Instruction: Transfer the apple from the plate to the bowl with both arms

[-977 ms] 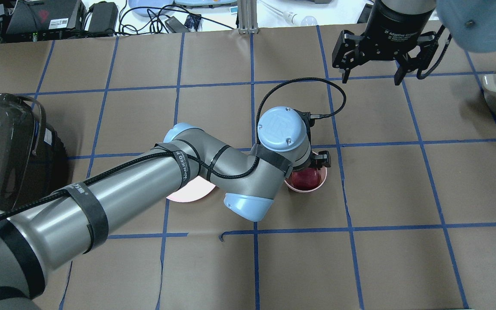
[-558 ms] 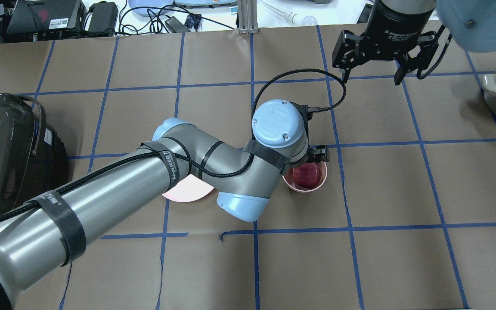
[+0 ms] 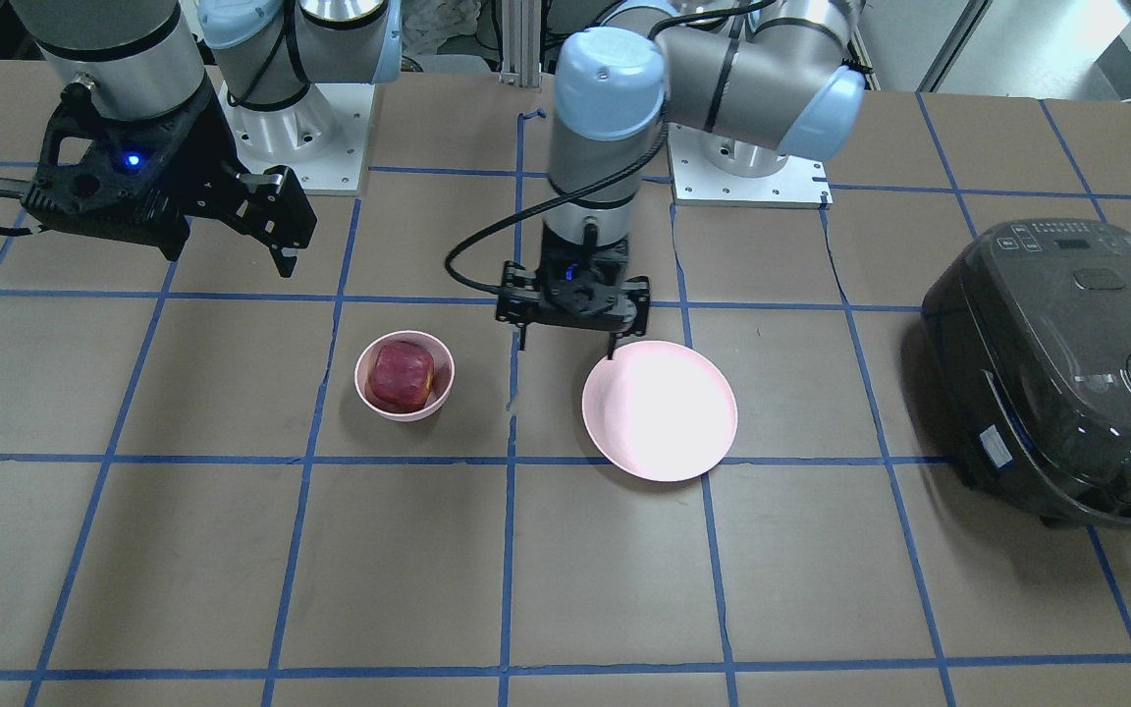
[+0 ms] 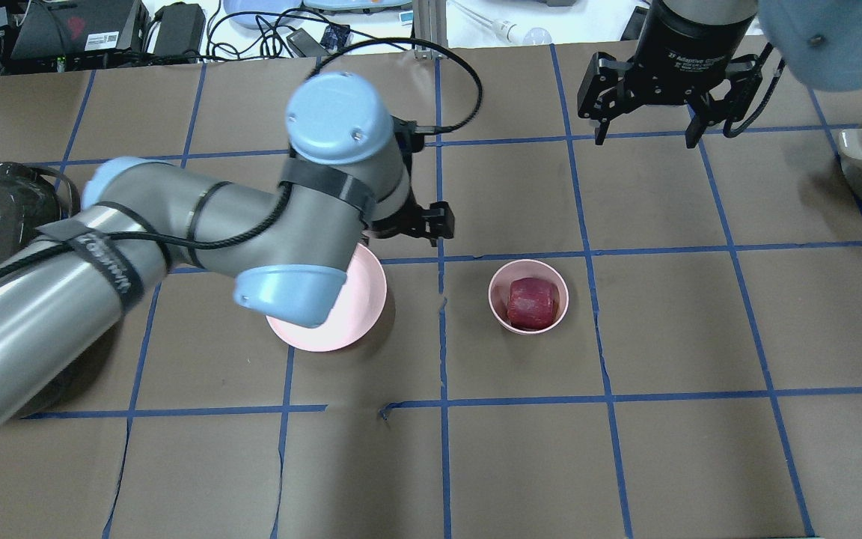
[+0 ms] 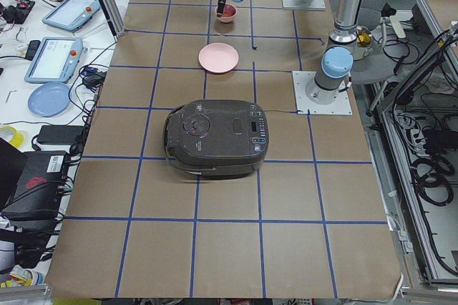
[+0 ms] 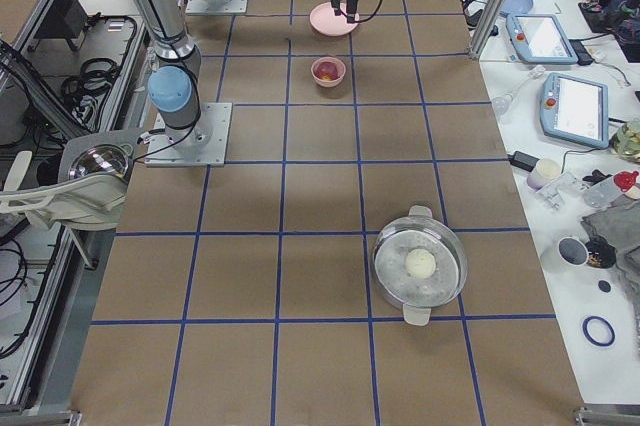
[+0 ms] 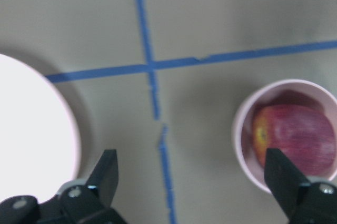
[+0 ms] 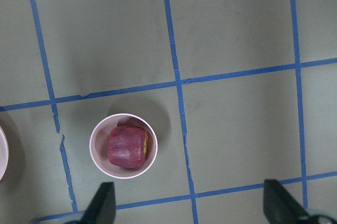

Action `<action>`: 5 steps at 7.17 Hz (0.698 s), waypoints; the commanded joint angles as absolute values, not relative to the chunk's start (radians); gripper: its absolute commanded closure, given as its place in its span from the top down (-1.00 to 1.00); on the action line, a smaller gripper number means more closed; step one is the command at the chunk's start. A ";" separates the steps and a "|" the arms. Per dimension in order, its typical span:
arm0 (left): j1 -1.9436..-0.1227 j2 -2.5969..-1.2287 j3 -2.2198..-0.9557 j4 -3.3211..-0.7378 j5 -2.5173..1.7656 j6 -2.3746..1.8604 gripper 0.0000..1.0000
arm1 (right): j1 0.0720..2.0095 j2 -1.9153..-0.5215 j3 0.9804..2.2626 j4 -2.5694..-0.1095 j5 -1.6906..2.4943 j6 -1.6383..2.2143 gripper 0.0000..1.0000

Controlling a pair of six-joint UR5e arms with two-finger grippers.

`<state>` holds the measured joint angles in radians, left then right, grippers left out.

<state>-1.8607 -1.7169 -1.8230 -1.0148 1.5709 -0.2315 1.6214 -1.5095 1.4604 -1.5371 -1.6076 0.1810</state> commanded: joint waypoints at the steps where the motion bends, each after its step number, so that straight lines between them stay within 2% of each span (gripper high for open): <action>1: -1.627 -1.602 -1.789 -1.220 1.569 -0.045 1.00 | 1.621 -1.509 1.460 -1.537 -1.608 0.181 1.00; 2: -1.553 -1.576 -1.723 -1.315 1.568 -0.038 1.00 | 1.621 -1.509 1.460 -1.537 -1.608 0.181 1.00; 4: -1.549 -1.560 -1.544 -1.566 1.565 -0.035 1.00 | 1.621 -1.509 1.462 -1.537 -1.608 0.181 1.00; 5: -1.549 -1.549 -1.530 -1.601 1.563 -0.034 1.00 | 1.621 -1.509 1.462 -1.537 -1.608 0.181 1.00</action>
<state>-1.5526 -1.5614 -1.5764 -1.5176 1.5650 -0.0367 1.6215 -1.5094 1.4614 -1.5370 -1.6076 0.1810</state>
